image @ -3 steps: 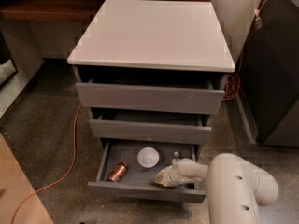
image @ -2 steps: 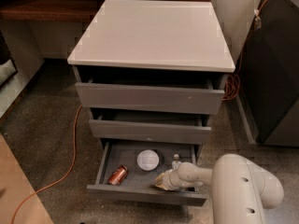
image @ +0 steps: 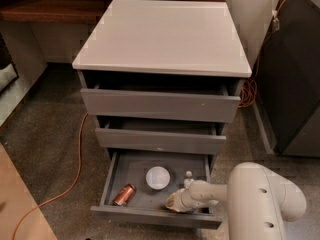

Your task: Pick blue plastic bottle from bottom drawer and place on counter

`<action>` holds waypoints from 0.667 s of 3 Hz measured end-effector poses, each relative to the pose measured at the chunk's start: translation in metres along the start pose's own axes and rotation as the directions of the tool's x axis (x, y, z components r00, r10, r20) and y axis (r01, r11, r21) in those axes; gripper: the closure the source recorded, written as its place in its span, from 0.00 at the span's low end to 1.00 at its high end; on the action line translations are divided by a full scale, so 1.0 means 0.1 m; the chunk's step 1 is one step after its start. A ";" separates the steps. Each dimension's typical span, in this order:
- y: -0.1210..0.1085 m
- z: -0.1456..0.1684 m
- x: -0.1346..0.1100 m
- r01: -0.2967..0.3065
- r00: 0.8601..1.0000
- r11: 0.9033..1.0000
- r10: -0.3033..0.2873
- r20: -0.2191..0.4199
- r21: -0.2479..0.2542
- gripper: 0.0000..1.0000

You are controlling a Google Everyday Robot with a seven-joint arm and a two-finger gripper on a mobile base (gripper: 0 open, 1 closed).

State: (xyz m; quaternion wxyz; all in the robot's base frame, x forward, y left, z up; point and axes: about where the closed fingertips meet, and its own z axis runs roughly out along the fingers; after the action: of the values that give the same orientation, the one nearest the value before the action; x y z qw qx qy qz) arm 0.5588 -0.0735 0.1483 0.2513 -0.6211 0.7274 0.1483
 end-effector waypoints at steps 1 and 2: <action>0.13 -0.01 0.00 0.008 1.000 1.000 -0.008 -0.013 -0.023 1.00; 0.26 -0.01 0.02 0.006 1.000 0.999 -0.007 -0.024 -0.045 1.00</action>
Offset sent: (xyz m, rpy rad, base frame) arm -0.0386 0.0013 -0.0027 -0.0332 0.0588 0.0361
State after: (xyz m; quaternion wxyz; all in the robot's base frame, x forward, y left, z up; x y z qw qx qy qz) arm 0.5329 -0.0705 0.1459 0.2289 -0.6307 0.7248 0.1563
